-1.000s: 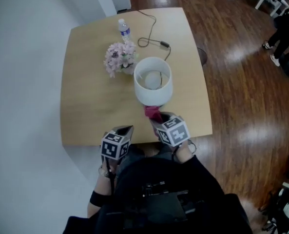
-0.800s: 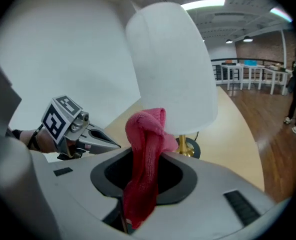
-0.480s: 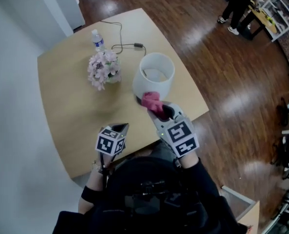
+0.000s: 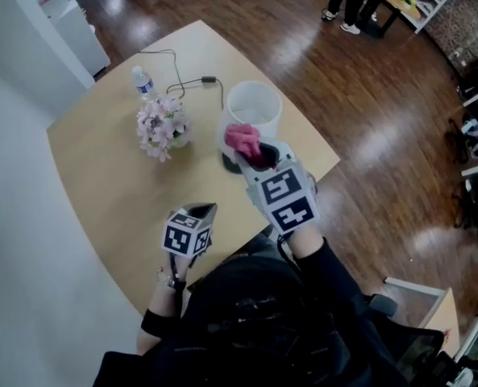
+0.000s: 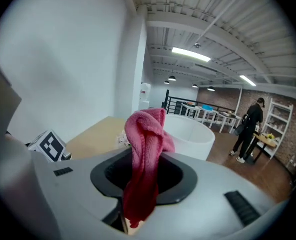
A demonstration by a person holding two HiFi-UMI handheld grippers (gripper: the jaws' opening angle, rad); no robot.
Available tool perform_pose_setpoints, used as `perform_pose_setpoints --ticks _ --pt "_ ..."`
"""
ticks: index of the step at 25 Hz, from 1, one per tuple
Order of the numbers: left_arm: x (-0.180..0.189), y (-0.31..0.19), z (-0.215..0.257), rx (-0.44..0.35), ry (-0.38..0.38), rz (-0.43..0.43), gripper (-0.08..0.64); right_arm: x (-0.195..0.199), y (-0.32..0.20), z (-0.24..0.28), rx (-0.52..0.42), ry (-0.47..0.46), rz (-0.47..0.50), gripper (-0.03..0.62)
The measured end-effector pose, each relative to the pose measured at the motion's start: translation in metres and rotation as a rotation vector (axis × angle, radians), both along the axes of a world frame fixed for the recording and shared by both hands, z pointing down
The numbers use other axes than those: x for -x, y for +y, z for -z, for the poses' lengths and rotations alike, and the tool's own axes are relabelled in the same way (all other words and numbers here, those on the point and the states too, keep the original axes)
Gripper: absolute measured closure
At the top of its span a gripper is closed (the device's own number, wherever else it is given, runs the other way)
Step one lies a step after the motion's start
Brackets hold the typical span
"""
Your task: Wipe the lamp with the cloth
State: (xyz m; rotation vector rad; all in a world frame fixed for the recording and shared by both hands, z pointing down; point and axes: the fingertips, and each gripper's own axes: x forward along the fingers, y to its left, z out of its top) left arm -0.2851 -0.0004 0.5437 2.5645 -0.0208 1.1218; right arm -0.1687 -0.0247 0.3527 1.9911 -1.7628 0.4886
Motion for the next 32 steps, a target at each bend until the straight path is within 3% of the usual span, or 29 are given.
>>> perform_pose_setpoints --ticks 18,24,27,32 --pt "0.018 -0.016 -0.015 0.029 -0.032 -0.059 0.560 0.021 -0.004 -0.142 0.240 -0.192 -0.072 0.476" --pt "0.022 -0.020 -0.018 0.039 -0.034 -0.076 0.560 0.034 -0.006 -0.160 0.299 -0.230 -0.061 0.476" --pt "0.021 -0.020 -0.018 0.045 -0.027 -0.084 0.560 0.045 -0.009 -0.134 0.265 -0.206 -0.037 0.476" --pt "0.012 -0.025 -0.009 0.050 0.007 -0.094 0.560 0.042 -0.026 -0.043 0.087 -0.155 -0.065 0.476"
